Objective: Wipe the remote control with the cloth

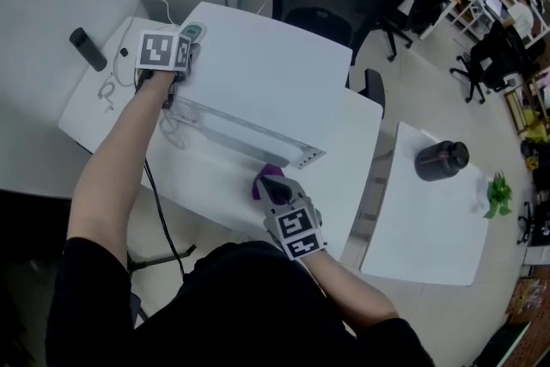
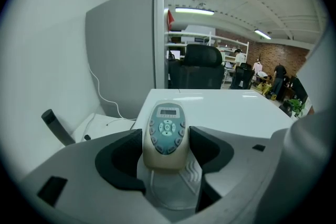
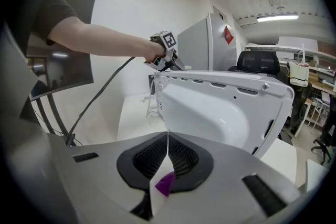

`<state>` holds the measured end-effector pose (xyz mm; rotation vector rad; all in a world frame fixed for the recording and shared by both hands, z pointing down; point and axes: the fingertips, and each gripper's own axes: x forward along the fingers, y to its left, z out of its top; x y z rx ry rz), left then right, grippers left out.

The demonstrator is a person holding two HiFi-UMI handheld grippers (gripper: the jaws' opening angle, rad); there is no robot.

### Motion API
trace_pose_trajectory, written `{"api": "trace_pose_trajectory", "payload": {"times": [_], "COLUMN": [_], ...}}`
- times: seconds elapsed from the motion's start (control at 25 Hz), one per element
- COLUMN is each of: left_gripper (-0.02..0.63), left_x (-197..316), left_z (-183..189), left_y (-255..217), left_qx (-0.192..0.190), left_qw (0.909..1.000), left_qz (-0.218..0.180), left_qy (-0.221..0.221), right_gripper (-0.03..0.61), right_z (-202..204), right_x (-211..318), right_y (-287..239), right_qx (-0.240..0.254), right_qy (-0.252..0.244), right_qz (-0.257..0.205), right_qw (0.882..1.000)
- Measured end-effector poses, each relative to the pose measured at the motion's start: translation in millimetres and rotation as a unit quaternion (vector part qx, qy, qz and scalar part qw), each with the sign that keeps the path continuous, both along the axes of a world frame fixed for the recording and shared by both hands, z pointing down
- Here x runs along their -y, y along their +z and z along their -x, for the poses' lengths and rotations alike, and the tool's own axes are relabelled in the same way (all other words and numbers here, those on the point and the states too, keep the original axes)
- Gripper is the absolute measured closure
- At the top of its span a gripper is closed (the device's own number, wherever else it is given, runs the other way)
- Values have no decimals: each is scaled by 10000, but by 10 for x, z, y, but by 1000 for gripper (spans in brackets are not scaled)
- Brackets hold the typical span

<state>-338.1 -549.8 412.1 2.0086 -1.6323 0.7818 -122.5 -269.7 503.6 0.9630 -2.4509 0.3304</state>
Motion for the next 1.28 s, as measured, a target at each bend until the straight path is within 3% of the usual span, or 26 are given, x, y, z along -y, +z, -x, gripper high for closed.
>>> {"api": "trace_pose_trajectory", "payload": {"times": [0.2, 0.36, 0.64, 0.76, 0.88, 1.0, 1.08, 1.28], "left_gripper": [373, 370, 371, 371, 371, 371, 371, 371], "left_x": [-12, -149, -1039, -1659, -2316, -2849, -3090, -3413], "left_z": [1, -16, -260, -381, -490, -680, -869, -1154], "left_y": [-21, -122, -486, -447, -304, -66, 125, 705], "left_qx": [-15, 24, 77, 150, 136, 217, 370, 592], "left_qw": [10000, 9992, 9906, 9859, 9852, 9842, 9810, 9790], "left_qz": [-68, -375, -1140, -1353, -1354, -1269, -1237, -969], "left_qy": [35, 131, 752, 971, 1042, 1216, 1450, 1695], "right_gripper": [554, 554, 546, 510, 354, 340, 290, 287], "right_z": [-6, -52, -202, -329, -439, -513, -528, -456], "right_x": [-1, 5, 40, 25, -12, 32, 75, 124], "right_y": [-37, -16, 343, 699, 1088, 1393, 1558, 1749], "right_qx": [24, 4, -424, -823, -1150, -1374, -1454, -1481], "right_qy": [47, 91, 159, 226, 273, 363, 389, 306], "right_qz": [-30, -58, 214, 482, 868, 1123, 1331, 1564], "right_qw": [10000, 9999, 9987, 9952, 9892, 9835, 9796, 9761]}}
